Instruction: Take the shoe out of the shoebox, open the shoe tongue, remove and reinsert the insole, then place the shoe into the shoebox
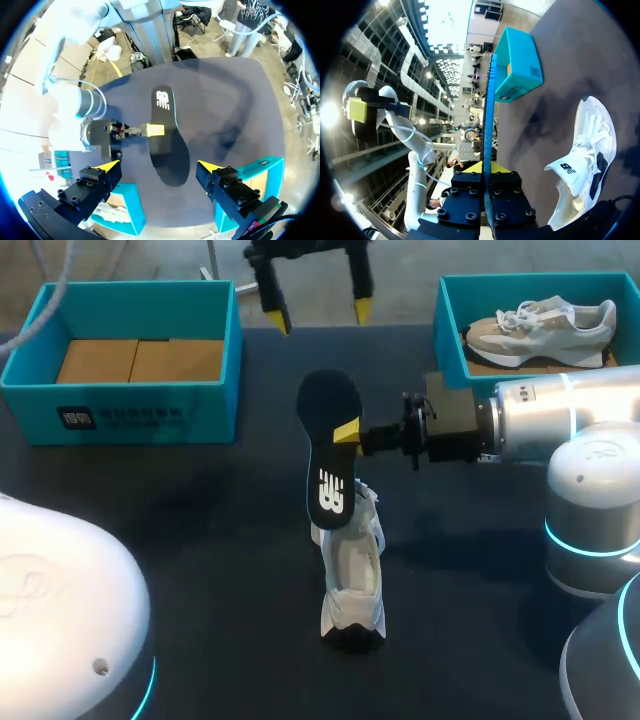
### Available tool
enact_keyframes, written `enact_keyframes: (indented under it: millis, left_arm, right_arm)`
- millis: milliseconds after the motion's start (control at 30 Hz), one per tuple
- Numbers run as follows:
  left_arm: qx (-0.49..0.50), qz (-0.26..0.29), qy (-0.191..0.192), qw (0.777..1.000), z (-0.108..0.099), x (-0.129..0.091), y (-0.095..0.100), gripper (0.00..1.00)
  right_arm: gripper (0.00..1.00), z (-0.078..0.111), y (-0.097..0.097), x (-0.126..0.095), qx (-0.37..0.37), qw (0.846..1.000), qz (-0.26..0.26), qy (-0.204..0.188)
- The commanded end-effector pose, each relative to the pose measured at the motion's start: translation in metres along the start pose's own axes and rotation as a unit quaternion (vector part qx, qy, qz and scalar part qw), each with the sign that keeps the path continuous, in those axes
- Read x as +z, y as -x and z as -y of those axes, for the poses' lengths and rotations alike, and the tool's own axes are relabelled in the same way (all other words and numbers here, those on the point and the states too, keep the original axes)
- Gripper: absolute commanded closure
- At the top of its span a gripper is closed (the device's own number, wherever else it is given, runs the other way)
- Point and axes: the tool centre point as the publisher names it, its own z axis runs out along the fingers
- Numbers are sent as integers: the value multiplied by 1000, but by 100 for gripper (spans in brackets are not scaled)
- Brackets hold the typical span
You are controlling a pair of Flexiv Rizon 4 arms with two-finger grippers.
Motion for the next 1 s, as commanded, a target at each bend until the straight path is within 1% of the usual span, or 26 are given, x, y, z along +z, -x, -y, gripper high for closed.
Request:
enact_keyframes:
  millis: [33, 133, 267, 533, 667, 767, 800, 1000]
  left_arm:
    - [12, 162, 33, 986, 24, 4, -35, 0]
    - [11, 213, 44, 976, 31, 5, -44, 0]
    - [-5, 260, 61, 964, 33, 8, -54, 0]
    - [-13, 355, 77, 932, 36, 12, -63, 0]
    - [-16, 393, 88, 915, 38, 12, -67, 0]
    - [-35, 414, 96, 904, 36, 11, -74, 0]
    - [-43, 414, 97, 904, 35, 10, -77, 0]
    - [-43, 414, 97, 904, 35, 10, -77, 0]
  right_arm:
    - [100, 0, 0, 2, 1, 1000, 1, 1]
    - [100, 0, 0, 2, 1, 1000, 1, 1]
    - [100, 0, 0, 2, 1, 1000, 1, 1]
    - [100, 0, 0, 2, 1, 1000, 1, 1]
    - [100, 0, 0, 2, 1, 1000, 1, 1]
    - [100, 0, 0, 2, 1, 1000, 1, 1]
    - [100, 0, 0, 2, 1, 1000, 1, 1]
    - [100, 0, 0, 2, 1, 1000, 1, 1]
